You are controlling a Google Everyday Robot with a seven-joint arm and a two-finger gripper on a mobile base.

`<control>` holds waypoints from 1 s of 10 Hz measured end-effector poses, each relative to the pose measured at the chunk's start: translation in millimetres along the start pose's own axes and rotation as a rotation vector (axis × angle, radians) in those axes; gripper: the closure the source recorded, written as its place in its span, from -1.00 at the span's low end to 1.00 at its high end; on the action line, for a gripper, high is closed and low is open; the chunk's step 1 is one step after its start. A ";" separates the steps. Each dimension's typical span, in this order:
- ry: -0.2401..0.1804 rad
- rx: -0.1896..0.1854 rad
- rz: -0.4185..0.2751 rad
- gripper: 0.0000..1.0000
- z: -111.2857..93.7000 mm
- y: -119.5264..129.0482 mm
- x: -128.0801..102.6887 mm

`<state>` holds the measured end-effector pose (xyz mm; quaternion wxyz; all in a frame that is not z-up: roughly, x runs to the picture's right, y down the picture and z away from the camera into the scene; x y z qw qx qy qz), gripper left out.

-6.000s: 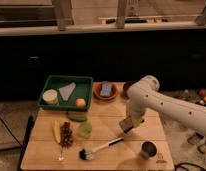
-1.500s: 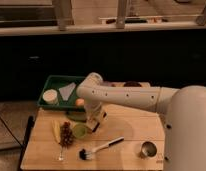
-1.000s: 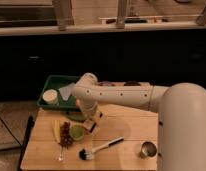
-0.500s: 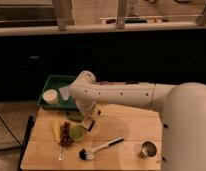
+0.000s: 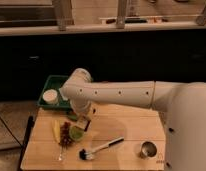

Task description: Place eraser in plastic cup

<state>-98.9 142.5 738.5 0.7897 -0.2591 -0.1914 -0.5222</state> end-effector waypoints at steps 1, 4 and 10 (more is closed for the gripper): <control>-0.018 -0.012 -0.038 0.98 0.3 -5.9 -13.3; -0.059 -0.023 -0.108 0.98 4.1 -10.0 -38.6; -0.133 -0.003 -0.215 0.98 15.1 -22.8 -75.0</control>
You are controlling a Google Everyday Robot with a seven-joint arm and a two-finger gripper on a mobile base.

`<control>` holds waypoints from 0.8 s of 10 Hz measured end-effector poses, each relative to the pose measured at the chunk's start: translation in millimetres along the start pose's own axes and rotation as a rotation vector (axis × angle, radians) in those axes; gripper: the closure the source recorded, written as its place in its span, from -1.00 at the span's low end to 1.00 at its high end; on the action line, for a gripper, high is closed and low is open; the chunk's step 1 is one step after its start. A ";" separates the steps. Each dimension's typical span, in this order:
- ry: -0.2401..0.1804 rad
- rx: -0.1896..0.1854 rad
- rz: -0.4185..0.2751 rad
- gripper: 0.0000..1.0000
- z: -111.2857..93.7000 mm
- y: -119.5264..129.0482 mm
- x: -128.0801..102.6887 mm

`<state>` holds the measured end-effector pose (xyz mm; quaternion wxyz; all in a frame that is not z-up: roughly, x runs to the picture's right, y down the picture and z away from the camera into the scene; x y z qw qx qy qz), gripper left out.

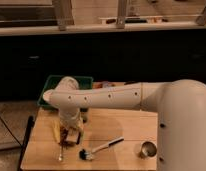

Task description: Place eraser in plastic cup

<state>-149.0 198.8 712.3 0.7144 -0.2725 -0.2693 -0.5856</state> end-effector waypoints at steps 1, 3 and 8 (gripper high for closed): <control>-0.009 0.005 -0.011 0.98 1.3 -3.7 -0.2; -0.027 0.009 -0.028 0.98 3.8 -8.0 1.8; -0.058 0.022 -0.040 0.98 6.0 -8.8 10.1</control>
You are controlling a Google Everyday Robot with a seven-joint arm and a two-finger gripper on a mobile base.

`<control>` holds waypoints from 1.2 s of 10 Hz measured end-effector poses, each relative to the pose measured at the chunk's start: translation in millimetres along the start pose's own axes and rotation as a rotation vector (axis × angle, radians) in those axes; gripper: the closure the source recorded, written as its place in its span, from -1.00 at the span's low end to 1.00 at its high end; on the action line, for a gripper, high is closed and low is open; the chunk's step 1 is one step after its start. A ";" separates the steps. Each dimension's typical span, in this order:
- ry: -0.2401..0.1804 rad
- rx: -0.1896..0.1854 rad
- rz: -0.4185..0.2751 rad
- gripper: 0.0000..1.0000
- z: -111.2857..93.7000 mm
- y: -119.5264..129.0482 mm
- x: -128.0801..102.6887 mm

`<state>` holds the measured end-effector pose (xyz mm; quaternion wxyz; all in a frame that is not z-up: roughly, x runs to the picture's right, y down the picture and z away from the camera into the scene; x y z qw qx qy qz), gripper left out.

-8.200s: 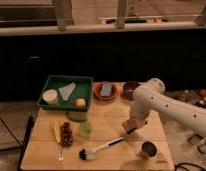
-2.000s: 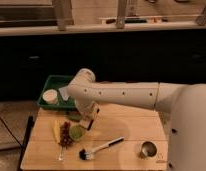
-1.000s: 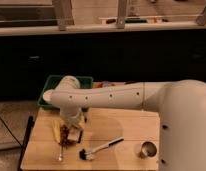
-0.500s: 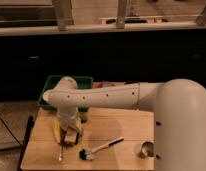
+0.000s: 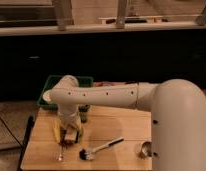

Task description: Place eraser in plastic cup

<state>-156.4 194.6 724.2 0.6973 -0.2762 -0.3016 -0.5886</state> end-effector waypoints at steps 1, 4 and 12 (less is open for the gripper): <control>-0.003 0.002 0.001 0.98 0.0 0.8 1.2; -0.019 0.010 0.005 0.96 -0.1 3.1 5.6; -0.062 -0.042 -0.134 -0.56 1.7 0.7 2.1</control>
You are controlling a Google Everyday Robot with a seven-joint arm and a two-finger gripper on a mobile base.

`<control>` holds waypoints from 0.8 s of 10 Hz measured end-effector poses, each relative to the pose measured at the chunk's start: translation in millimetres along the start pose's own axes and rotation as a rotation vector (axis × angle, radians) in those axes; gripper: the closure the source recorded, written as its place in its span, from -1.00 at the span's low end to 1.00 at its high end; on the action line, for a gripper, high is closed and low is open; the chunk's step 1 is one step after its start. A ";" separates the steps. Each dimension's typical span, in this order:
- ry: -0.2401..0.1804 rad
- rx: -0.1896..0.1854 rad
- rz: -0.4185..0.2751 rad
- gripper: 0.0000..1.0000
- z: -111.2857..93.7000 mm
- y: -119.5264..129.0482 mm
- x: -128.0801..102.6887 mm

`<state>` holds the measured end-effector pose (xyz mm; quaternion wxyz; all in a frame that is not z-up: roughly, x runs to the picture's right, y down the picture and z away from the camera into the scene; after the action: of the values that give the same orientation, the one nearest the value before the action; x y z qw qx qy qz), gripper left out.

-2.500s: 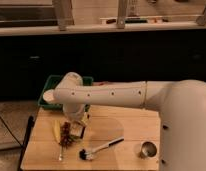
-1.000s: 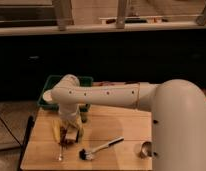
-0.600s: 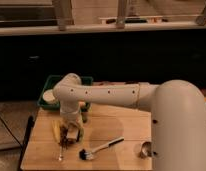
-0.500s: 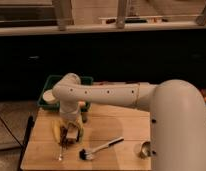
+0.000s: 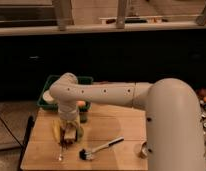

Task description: Place eraser in plastic cup

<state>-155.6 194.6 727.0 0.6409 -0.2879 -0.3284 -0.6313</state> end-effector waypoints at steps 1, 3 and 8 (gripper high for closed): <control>-0.002 -0.005 -0.015 -0.60 -0.1 -0.4 -0.4; -0.004 -0.011 -0.032 -0.60 -0.2 -1.8 -1.2; -0.004 -0.024 -0.034 -0.60 1.4 -2.0 -0.7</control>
<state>-157.7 196.1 727.2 0.6260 -0.2913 -0.3266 -0.6454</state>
